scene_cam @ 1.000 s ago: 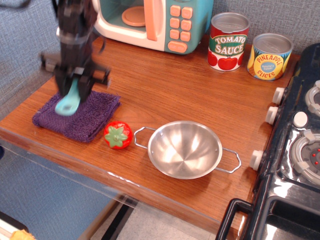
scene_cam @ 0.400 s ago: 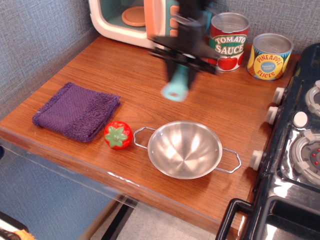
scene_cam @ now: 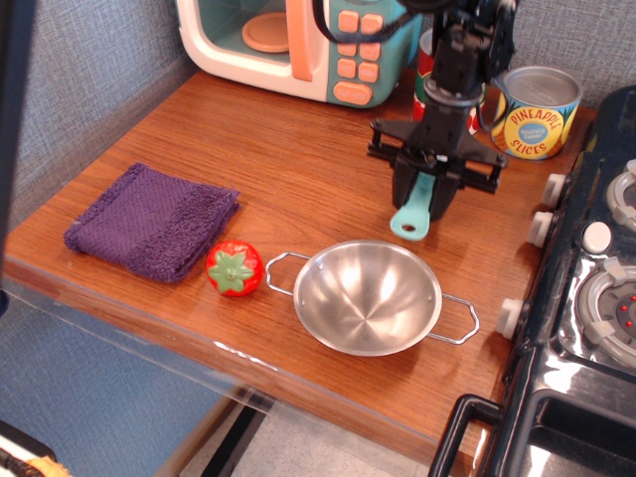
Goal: Put the teal utensil between the cans and pot
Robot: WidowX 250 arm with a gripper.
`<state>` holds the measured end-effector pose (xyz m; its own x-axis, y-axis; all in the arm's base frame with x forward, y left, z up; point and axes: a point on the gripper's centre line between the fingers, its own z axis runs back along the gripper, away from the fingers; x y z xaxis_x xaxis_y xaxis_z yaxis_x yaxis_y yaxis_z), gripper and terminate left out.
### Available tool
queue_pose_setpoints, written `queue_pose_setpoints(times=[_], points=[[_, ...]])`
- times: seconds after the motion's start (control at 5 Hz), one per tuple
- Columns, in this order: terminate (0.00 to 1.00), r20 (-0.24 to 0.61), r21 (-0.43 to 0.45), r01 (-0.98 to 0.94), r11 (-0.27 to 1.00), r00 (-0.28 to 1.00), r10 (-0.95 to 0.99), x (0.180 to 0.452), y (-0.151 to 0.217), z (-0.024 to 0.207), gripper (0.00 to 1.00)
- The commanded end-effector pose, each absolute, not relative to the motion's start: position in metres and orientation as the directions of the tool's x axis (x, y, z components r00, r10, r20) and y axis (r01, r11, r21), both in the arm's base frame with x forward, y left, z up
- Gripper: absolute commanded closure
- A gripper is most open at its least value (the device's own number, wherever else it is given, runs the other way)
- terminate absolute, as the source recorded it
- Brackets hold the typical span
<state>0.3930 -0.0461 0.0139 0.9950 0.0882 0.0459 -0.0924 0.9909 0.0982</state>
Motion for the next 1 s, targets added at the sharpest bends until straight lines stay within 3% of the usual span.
queue_pose_setpoints(times=[0.0,0.2,0.4,0.6,0.8], points=[[0.00,0.107,0.050,-0.063,0.997,0.993,0.058,0.394,-0.037,0.032,0.00],[0.00,0.153,0.024,-0.043,0.999,0.987,0.038,0.388,-0.033,0.059,0.00],[0.00,0.218,-0.004,-0.046,0.999,0.975,0.046,0.371,-0.022,0.101,0.00],[0.00,0.224,-0.007,-0.071,0.997,0.972,0.070,0.334,0.005,0.132,0.00],[0.00,0.192,0.017,-0.090,0.996,0.978,0.085,0.300,0.033,0.135,0.00]])
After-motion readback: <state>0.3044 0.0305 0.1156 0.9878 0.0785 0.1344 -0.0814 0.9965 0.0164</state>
